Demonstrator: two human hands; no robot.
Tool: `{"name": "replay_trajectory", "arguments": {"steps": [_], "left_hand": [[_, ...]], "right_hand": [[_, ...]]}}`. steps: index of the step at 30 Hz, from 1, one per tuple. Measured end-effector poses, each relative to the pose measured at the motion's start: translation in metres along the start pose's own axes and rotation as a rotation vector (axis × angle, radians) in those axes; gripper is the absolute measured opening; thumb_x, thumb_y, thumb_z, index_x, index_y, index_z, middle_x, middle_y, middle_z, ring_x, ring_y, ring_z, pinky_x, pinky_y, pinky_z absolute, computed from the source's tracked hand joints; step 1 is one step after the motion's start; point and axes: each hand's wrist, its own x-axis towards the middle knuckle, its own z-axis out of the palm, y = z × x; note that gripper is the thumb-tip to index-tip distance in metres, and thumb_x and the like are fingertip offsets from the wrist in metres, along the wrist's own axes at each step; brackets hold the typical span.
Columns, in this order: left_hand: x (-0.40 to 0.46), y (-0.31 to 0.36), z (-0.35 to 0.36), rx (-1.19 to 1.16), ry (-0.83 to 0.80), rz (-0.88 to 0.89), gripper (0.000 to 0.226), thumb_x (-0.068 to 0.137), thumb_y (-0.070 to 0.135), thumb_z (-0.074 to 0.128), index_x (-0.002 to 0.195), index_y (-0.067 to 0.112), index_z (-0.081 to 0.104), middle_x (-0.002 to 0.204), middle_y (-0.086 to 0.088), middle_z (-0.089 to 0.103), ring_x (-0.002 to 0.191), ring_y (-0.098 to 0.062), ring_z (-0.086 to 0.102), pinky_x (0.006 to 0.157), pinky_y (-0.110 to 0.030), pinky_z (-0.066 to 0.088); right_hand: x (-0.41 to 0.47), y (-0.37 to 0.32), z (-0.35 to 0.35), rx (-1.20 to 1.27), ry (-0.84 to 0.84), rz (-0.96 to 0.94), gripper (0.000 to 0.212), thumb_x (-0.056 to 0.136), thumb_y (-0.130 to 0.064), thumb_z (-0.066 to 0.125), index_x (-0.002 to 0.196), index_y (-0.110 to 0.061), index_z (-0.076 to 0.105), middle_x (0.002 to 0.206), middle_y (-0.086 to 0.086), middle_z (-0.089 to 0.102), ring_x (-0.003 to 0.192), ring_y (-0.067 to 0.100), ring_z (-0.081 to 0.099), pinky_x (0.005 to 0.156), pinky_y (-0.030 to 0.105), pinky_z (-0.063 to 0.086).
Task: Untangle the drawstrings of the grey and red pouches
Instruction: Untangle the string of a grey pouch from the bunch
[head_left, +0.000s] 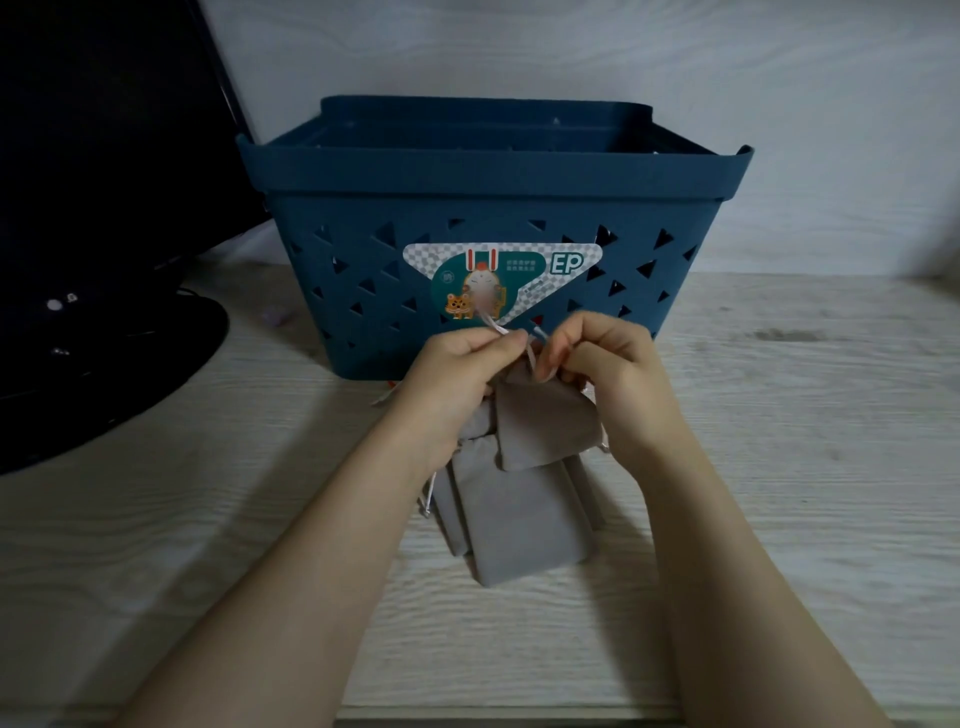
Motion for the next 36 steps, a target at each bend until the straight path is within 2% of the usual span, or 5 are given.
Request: {"name": "replay_trajectory", "arguments": {"steps": [4,8,24,31,36], "left_hand": [[0.002,-0.001,-0.003,0.042,-0.037,0.038,0.014,0.088,0.016,0.06,0.078,0.011,0.069,0.074,-0.007,0.062,0.072,-0.013,0.057,0.071,-0.025,0.043],[0.002,0.0,-0.004,0.108,-0.051,0.104,0.01,0.086,0.013,0.062,0.081,0.014,0.07,0.071,0.005,0.064,0.063,0.002,0.053,0.057,-0.013,0.038],[0.011,-0.007,-0.013,0.474,-0.026,0.357,0.031,0.082,0.003,0.066,0.072,0.032,0.063,0.061,0.018,0.063,0.064,0.004,0.059,0.069,-0.018,0.047],[0.006,-0.007,-0.009,0.775,0.086,0.562,0.015,0.08,0.005,0.059,0.079,0.018,0.051,0.067,0.012,0.048,0.063,-0.015,0.05,0.061,-0.033,0.044],[0.006,-0.009,-0.008,0.803,0.144,0.735,0.008,0.082,0.017,0.048,0.089,0.021,0.049,0.081,0.007,0.051,0.072,-0.018,0.051,0.06,-0.036,0.045]], "right_hand": [[0.0,-0.002,-0.004,0.078,0.051,0.028,0.017,0.073,0.004,0.041,0.073,-0.007,0.054,0.048,0.006,0.058,0.048,0.014,0.05,0.049,0.017,0.039],[0.001,-0.002,-0.001,0.016,0.136,0.063,0.021,0.093,0.001,0.045,0.087,-0.013,0.059,0.041,-0.004,0.052,0.039,0.008,0.042,0.042,0.017,0.035],[0.005,0.014,-0.005,-0.385,0.049,0.061,0.018,0.084,-0.007,0.063,0.069,-0.018,0.06,0.051,-0.012,0.056,0.046,-0.001,0.047,0.051,0.021,0.038],[0.004,0.016,0.001,-0.398,0.026,0.033,0.011,0.082,-0.007,0.062,0.072,-0.011,0.06,0.059,0.001,0.06,0.057,0.016,0.053,0.062,0.043,0.049],[0.002,0.008,0.003,-0.111,0.061,0.059,0.02,0.089,0.0,0.055,0.069,-0.004,0.058,0.052,0.001,0.052,0.048,0.01,0.045,0.05,0.024,0.04]]}}
